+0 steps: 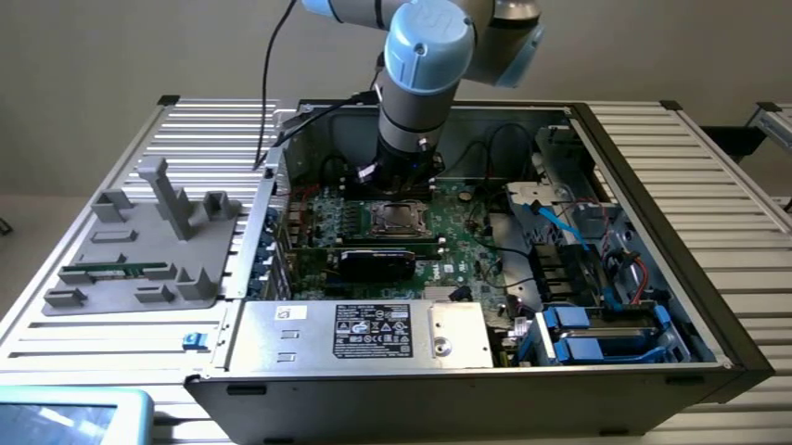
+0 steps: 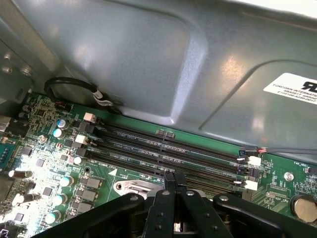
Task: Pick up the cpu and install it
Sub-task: 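Install the first cpu locking lever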
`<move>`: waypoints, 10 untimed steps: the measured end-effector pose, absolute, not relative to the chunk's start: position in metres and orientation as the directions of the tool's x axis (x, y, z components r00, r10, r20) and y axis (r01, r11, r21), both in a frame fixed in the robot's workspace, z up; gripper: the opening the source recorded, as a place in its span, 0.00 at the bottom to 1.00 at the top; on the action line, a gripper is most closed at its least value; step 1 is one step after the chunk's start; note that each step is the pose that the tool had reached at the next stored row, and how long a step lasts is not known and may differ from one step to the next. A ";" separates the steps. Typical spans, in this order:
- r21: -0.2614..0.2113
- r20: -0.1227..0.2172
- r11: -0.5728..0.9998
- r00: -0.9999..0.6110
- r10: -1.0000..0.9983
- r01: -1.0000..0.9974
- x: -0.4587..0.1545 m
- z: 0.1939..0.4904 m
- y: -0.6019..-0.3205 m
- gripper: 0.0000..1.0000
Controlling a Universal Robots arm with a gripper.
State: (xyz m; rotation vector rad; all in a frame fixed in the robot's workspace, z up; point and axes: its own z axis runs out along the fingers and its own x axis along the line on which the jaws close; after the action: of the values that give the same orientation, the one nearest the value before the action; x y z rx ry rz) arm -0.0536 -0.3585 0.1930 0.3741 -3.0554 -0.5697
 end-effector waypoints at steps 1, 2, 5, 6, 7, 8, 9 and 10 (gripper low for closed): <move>0.356 -0.033 0.905 -0.971 -0.236 -0.231 -0.054 0.193 -0.359 0.09; 0.356 -0.033 0.905 -0.971 -0.236 -0.231 -0.054 0.193 -0.359 0.09; 0.356 -0.033 0.905 -0.971 -0.236 -0.232 -0.054 0.193 -0.359 0.09; 0.356 -0.033 0.905 -0.971 -0.236 -0.232 -0.053 0.192 -0.359 0.09; 0.356 -0.033 0.905 -0.971 -0.236 -0.232 -0.053 0.192 -0.359 0.09; 0.356 -0.033 0.905 -0.971 -0.236 -0.232 -0.053 0.192 -0.359 0.09; 0.356 -0.034 0.905 -0.971 -0.237 -0.233 -0.053 0.192 -0.359 0.09; 0.356 -0.034 0.905 -0.971 -0.237 -0.233 -0.053 0.192 -0.359 0.09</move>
State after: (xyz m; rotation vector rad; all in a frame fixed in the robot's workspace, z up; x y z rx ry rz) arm -0.0533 -0.3586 0.1917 0.3773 -3.0562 -0.5692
